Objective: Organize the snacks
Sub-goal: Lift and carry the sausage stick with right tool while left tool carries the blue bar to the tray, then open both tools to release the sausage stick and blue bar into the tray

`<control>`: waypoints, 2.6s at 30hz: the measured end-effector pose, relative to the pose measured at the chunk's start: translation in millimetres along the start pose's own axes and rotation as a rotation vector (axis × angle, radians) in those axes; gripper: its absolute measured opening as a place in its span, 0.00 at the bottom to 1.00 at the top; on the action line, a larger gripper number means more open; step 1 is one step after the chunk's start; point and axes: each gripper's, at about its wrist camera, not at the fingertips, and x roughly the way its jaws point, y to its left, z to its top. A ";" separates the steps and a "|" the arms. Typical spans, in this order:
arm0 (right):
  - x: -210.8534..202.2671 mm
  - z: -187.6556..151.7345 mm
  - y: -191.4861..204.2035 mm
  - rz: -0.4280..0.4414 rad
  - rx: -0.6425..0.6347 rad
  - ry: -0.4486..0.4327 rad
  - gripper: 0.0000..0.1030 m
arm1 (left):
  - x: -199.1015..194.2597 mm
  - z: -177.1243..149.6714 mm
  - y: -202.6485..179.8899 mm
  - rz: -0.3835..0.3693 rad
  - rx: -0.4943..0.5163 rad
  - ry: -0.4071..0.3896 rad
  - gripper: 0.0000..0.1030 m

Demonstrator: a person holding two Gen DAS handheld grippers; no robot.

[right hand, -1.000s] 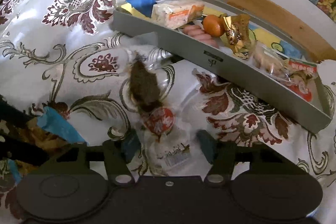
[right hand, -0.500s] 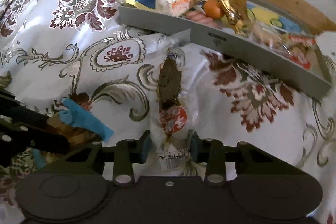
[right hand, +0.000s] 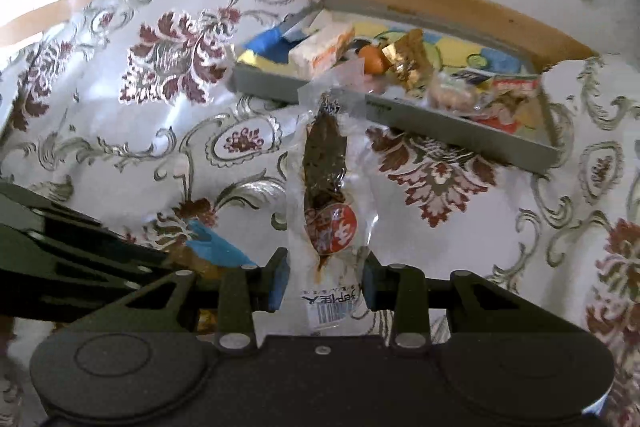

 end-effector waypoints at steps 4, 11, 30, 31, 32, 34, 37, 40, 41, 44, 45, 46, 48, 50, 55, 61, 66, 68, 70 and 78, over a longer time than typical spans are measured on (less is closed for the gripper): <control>-17.9 -1.3 -6.0 -0.021 0.046 -0.030 0.37 | -7.1 1.3 -9.9 0.000 0.029 -0.043 0.13; -33.1 -2.4 -9.9 -0.028 0.086 -0.068 0.37 | -23.2 0.6 -29.7 0.066 0.112 -0.099 0.11; -26.7 28.4 -52.6 -0.088 0.175 -0.242 0.37 | -44.4 98.6 -43.1 0.093 0.047 -0.294 0.11; -23.1 32.2 -59.1 -0.094 0.187 -0.257 0.37 | -42.5 106.3 -44.1 0.093 0.053 -0.303 0.11; -19.2 35.9 -66.0 -0.102 0.200 -0.272 0.37 | -39.5 115.5 -46.7 0.096 0.061 -0.314 0.11; -10.8 43.7 -80.5 -0.119 0.228 -0.300 0.37 | -33.4 132.2 -50.6 0.100 0.073 -0.335 0.11; 5.3 60.1 -100.0 -0.154 0.247 -0.330 0.37 | -18.4 158.8 -54.9 0.094 0.073 -0.350 0.11; 20.2 75.3 -116.4 -0.172 0.264 -0.341 0.37 | -1.0 182.4 -60.3 0.092 0.069 -0.353 0.11; 25.2 79.2 -120.5 -0.182 0.259 -0.338 0.37 | 3.9 188.4 -62.2 0.089 0.070 -0.355 0.11; 39.6 86.2 -131.8 -0.195 0.260 -0.324 0.37 | 21.9 206.8 -69.4 0.071 0.074 -0.356 0.11; 44.5 87.0 -135.2 -0.200 0.266 -0.317 0.37 | 28.6 211.7 -72.8 0.068 0.078 -0.353 0.11; 49.3 87.4 -138.0 -0.206 0.273 -0.308 0.37 | 34.5 215.7 -75.9 0.066 0.084 -0.351 0.11; 58.0 88.6 -143.7 -0.208 0.290 -0.293 0.37 | 48.8 223.1 -82.6 0.062 0.096 -0.342 0.11; 64.2 89.1 -148.5 -0.200 0.301 -0.286 0.37 | 61.6 228.7 -87.9 0.059 0.107 -0.334 0.11; 77.5 90.8 -158.4 -0.190 0.317 -0.272 0.38 | 85.7 236.6 -93.0 0.063 0.113 -0.303 0.11; 89.7 95.4 -160.5 -0.188 0.322 -0.281 0.39 | 102.0 237.4 -89.8 0.081 0.095 -0.279 0.11; 95.4 99.7 -156.8 -0.188 0.305 -0.290 0.46 | 104.5 239.6 -87.3 0.100 0.084 -0.271 0.14; 96.7 100.0 -154.7 -0.193 0.296 -0.291 0.48 | 105.4 240.3 -86.3 0.123 0.084 -0.267 0.19; 97.8 100.1 -153.1 -0.199 0.285 -0.290 0.49 | 105.4 239.9 -85.3 0.137 0.087 -0.267 0.20; 93.8 99.5 -150.7 -0.198 0.282 -0.291 0.57 | 96.5 236.0 -84.1 0.155 0.057 -0.286 0.45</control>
